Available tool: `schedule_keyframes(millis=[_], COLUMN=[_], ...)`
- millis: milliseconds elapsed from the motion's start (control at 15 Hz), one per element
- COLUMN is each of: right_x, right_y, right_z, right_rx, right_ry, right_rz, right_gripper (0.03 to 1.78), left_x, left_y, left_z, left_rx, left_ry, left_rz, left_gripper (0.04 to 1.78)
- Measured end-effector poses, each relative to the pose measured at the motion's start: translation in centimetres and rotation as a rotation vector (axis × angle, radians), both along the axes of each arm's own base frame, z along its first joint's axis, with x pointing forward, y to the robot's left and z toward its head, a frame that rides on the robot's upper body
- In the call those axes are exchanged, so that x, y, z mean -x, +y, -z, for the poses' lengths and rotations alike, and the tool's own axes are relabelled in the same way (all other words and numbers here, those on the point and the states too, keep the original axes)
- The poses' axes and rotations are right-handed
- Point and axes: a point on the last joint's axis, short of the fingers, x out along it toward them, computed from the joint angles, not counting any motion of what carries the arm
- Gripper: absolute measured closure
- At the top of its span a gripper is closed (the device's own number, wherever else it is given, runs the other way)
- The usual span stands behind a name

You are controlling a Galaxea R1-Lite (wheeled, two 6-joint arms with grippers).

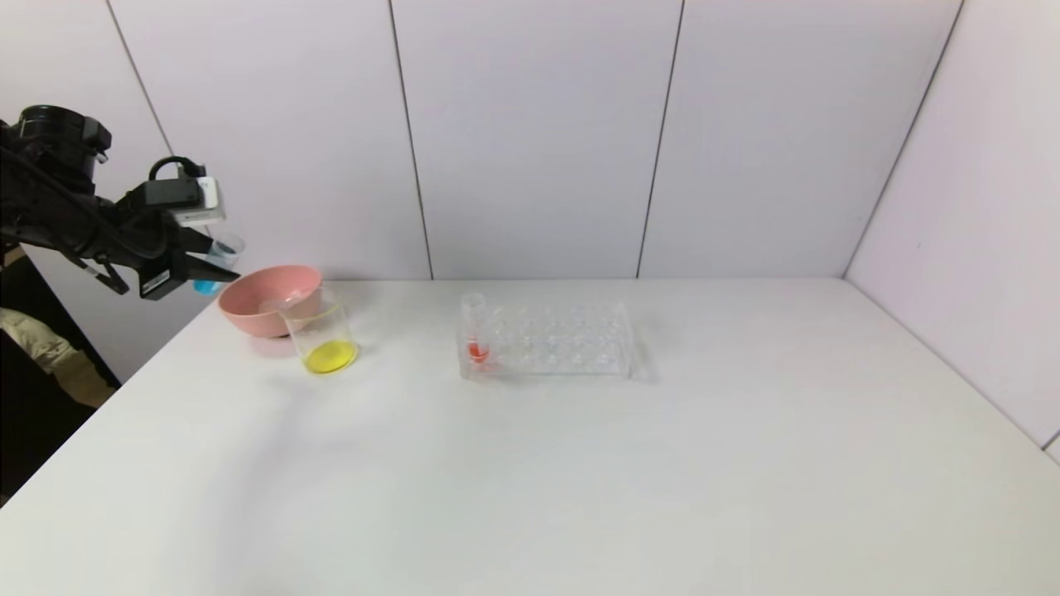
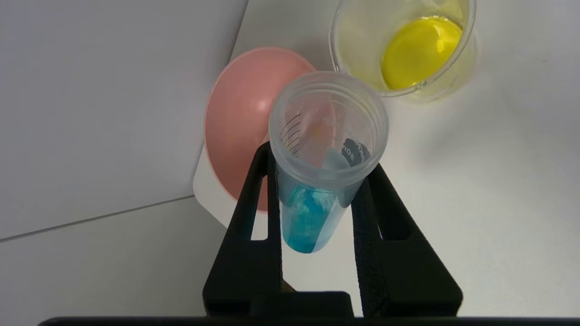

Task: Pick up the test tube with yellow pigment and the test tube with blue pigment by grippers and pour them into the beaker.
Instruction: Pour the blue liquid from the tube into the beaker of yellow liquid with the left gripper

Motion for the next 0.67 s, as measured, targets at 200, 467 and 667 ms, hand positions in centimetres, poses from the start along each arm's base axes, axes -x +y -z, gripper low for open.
schedule_keyframes(millis=[200,467,667], right_x=[0.0,0.0,0.0], right_y=[0.0,0.0,0.0], right_z=[0.0,0.0,0.0], right_rx=[0.0,0.0,0.0], right_ry=[0.0,0.0,0.0], right_rz=[0.0,-0.001,0.0], right_gripper=[0.1,0.1,0.1], left_x=[-0.4,-0.5,-0.6], left_y=[-0.5,-1.0,-1.8], left_z=[0.2,0.3,0.4], left_rx=[-0.065,-0.126,-0.168], left_ry=[0.02,0.057,0.091], left_rz=[-0.028,-0.106,-0.155], left_gripper=[1.36,1.36,1.36])
